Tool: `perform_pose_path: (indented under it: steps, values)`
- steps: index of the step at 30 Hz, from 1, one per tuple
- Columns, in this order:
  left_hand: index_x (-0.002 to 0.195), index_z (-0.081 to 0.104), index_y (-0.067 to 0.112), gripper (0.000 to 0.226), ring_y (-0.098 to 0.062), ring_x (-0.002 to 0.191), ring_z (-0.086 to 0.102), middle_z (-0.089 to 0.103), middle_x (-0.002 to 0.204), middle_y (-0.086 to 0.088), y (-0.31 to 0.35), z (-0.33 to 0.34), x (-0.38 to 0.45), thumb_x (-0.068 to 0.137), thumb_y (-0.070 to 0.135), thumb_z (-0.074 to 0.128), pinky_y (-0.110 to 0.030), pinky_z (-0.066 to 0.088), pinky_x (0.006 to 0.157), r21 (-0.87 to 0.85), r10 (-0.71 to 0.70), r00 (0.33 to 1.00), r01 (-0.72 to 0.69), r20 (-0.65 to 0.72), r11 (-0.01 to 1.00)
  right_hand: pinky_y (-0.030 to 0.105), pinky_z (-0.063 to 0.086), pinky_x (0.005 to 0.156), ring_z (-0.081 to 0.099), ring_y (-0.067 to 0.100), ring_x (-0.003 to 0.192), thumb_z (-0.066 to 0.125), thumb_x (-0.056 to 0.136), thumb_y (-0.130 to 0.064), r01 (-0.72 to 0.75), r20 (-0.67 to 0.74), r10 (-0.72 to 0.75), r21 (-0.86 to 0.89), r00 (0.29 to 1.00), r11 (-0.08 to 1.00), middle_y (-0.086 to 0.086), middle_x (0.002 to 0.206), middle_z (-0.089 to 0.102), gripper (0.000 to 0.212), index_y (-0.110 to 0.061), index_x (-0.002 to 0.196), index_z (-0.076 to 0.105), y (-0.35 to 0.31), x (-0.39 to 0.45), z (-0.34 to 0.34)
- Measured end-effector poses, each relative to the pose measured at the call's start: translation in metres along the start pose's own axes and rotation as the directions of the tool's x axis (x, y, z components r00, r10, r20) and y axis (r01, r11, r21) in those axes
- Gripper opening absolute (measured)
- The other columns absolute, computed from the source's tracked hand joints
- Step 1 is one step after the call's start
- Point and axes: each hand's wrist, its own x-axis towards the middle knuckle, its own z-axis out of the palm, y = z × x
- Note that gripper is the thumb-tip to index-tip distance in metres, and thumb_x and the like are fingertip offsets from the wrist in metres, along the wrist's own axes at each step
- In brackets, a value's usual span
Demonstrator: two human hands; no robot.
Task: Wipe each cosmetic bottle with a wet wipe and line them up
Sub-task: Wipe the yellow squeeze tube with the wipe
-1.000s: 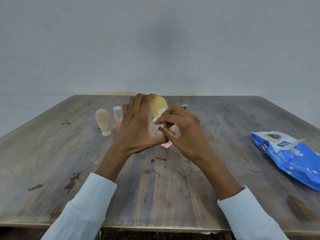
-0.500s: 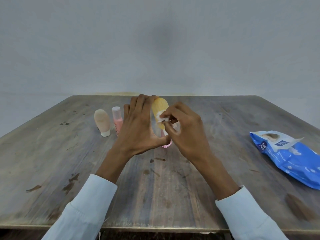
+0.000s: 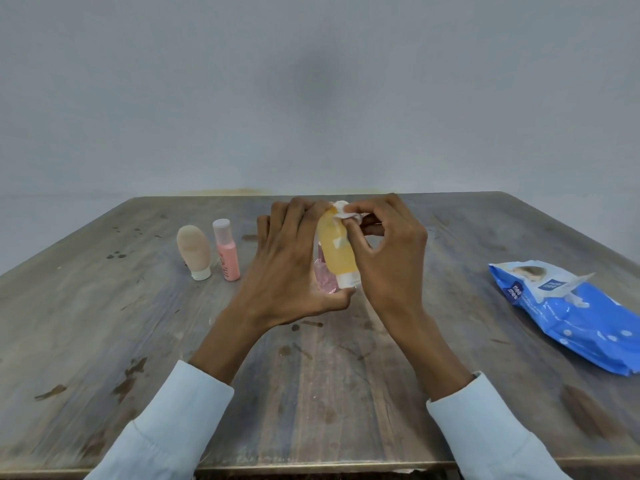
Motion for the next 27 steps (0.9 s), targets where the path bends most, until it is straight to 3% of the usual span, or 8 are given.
perform_pose_path:
  steps: [2,6,8,13,16,19,23,27]
  values:
    - [0.144,0.055,0.015,0.099,-0.023,0.118,0.045,0.052,0.131,-0.001,-0.002,0.001,0.000,0.063,0.065,0.079,-0.039,0.038,0.090,-0.009,-0.007,1.000,0.007,0.001,1.000,0.030,0.061,0.077,0.069,0.009,0.086,0.080,0.093,-0.004,0.038,0.022,-0.038,0.020,0.999,0.999,-0.001,0.102,0.070,0.013,-0.010,0.105,0.078,-0.003,-0.001,0.000]
    - [0.147,0.053,0.012,0.106,-0.023,0.126,0.044,0.051,0.143,-0.002,-0.004,0.000,-0.001,0.060,0.067,0.080,-0.040,0.038,0.095,-0.035,-0.036,0.999,0.036,-0.002,0.999,0.024,0.051,0.080,0.061,0.015,0.092,0.078,0.086,0.009,0.292,0.174,-0.282,-0.037,0.944,0.956,0.003,0.100,0.072,0.019,-0.006,0.097,0.079,-0.010,-0.010,0.008]
    - [0.149,0.052,0.010,0.110,-0.024,0.129,0.044,0.048,0.150,-0.003,-0.002,-0.001,0.000,0.059,0.067,0.079,-0.042,0.039,0.098,-0.045,-0.042,0.999,0.042,-0.013,0.998,0.025,0.049,0.079,0.058,0.016,0.093,0.078,0.084,0.012,0.355,0.192,-0.335,-0.077,0.922,0.932,0.005,0.098,0.073,0.019,-0.004,0.095,0.078,-0.010,-0.012,0.012]
    - [0.148,0.053,0.010,0.114,-0.026,0.134,0.042,0.045,0.153,-0.004,0.005,0.004,0.001,0.056,0.068,0.087,-0.046,0.040,0.101,-0.058,-0.016,0.999,0.015,-0.027,0.998,0.029,0.052,0.080,0.063,0.020,0.092,0.076,0.088,0.008,0.244,0.010,-0.245,-0.118,0.970,0.963,0.004,0.098,0.072,0.018,-0.006,0.098,0.079,-0.007,-0.008,0.006]
    - [0.148,0.054,0.013,0.110,-0.025,0.133,0.041,0.045,0.151,-0.003,0.004,0.006,0.000,0.058,0.069,0.085,-0.043,0.038,0.100,-0.040,-0.005,1.000,0.005,-0.005,0.999,0.037,0.057,0.078,0.067,0.020,0.091,0.074,0.092,0.003,0.167,-0.015,-0.169,-0.087,0.985,0.982,0.000,0.098,0.073,0.015,-0.009,0.100,0.078,-0.003,-0.004,0.004]
    - [0.147,0.053,0.014,0.109,-0.024,0.132,0.041,0.045,0.148,-0.004,0.001,0.005,0.000,0.059,0.070,0.085,-0.041,0.037,0.100,-0.028,-0.016,1.000,0.016,-0.020,0.999,0.037,0.060,0.076,0.070,0.014,0.087,0.075,0.094,-0.001,0.043,-0.053,-0.045,-0.042,0.998,0.998,-0.002,0.099,0.073,0.014,-0.012,0.102,0.077,0.000,0.000,0.000]
    - [0.143,0.053,0.013,0.105,-0.022,0.129,0.044,0.046,0.146,-0.004,-0.001,0.002,0.000,0.057,0.059,0.089,-0.042,0.039,0.099,-0.065,-0.046,0.995,0.040,-0.085,0.997,0.026,0.062,0.079,0.073,0.007,0.089,0.075,0.094,-0.002,-0.129,-0.018,0.131,0.098,0.991,0.987,-0.008,0.097,0.075,0.016,-0.015,0.104,0.077,-0.002,0.004,-0.005]
    - [0.144,0.053,0.013,0.104,-0.021,0.128,0.045,0.044,0.146,-0.001,-0.004,-0.001,0.001,0.056,0.055,0.089,-0.045,0.041,0.097,-0.105,-0.120,0.984,0.106,-0.130,0.989,0.028,0.063,0.080,0.074,0.009,0.090,0.075,0.092,0.001,-0.131,0.059,0.123,0.152,0.991,0.980,-0.007,0.098,0.076,0.018,-0.014,0.102,0.078,-0.007,0.003,-0.004]
